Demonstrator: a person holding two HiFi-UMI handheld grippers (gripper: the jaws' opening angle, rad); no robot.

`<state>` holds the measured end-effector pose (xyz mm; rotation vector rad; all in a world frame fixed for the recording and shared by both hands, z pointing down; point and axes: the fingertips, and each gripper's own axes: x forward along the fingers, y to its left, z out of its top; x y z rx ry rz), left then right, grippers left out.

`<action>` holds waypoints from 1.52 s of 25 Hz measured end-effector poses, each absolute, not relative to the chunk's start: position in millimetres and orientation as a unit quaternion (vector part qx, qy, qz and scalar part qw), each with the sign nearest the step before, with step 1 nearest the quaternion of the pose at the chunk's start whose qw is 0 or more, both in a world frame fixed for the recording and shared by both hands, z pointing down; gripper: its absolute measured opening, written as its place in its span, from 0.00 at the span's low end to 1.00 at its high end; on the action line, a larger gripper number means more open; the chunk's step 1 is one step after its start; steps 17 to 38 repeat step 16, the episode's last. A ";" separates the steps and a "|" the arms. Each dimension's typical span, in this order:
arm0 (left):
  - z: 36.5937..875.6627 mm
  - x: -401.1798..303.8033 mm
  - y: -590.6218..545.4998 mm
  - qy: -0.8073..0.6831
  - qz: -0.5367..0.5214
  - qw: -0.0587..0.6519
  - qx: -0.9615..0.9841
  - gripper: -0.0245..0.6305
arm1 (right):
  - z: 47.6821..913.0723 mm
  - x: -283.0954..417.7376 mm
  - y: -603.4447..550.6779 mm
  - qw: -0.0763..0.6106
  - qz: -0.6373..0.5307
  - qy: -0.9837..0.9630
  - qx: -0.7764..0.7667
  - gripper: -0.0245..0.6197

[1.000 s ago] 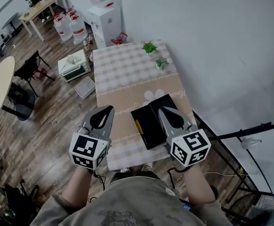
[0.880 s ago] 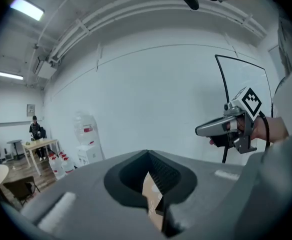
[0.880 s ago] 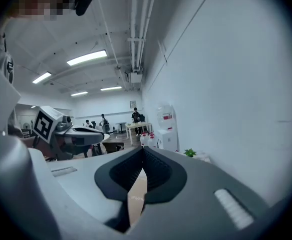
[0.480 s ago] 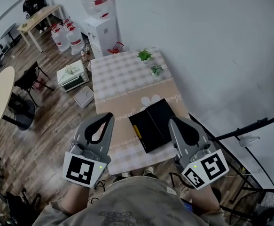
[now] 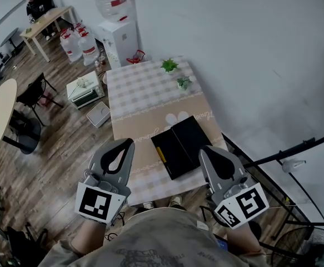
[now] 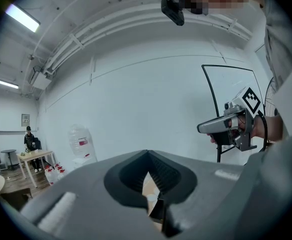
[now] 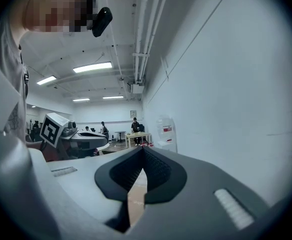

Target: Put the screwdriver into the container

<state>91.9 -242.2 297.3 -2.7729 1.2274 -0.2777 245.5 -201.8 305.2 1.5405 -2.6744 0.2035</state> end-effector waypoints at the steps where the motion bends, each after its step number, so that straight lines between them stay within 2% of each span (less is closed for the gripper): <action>1: 296.9 92.2 -242.2 0.403 -0.092 0.049 -0.909 0.04 | 305.5 245.1 -202.0 0.025 0.066 -0.865 0.497 0.08; 12: 297.7 92.6 -242.3 0.405 -0.097 0.051 -0.908 0.04 | 311.7 245.9 -203.0 0.045 0.064 -0.867 0.492 0.08; 38: 299.9 94.2 -243.3 0.403 -0.100 0.053 -0.908 0.04 | 315.3 248.0 -205.6 0.045 0.065 -0.867 0.492 0.08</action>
